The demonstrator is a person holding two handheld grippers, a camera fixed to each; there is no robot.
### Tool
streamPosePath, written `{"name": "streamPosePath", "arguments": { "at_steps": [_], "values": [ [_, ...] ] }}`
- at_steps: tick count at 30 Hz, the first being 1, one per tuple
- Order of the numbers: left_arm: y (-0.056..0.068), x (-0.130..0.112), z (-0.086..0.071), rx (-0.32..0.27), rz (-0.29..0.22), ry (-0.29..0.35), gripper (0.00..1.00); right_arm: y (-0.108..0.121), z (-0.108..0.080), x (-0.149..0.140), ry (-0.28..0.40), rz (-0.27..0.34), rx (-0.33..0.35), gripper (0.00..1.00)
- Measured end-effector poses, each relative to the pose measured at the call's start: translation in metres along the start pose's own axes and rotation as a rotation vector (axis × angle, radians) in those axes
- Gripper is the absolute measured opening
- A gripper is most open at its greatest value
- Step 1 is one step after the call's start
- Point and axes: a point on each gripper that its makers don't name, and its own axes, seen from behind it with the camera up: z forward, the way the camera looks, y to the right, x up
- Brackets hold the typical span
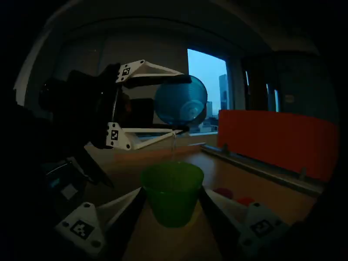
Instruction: Pour water
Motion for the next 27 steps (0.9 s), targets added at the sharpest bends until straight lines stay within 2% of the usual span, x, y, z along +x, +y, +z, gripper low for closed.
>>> {"name": "streamPosePath", "arguments": {
  "at_steps": [18,27],
  "values": [
    [0.0001,-0.001,0.0005,0.008,0.062,-0.006,0.86,0.0002,0.0003,-0.0002,0.0,-0.003,-0.001,0.99],
    [0.0013,0.0011,0.0041,0.008,0.113,-0.006,0.86,0.0012,0.0001,0.0004,0.0,-0.004,-0.002,0.99]
  ]
}}
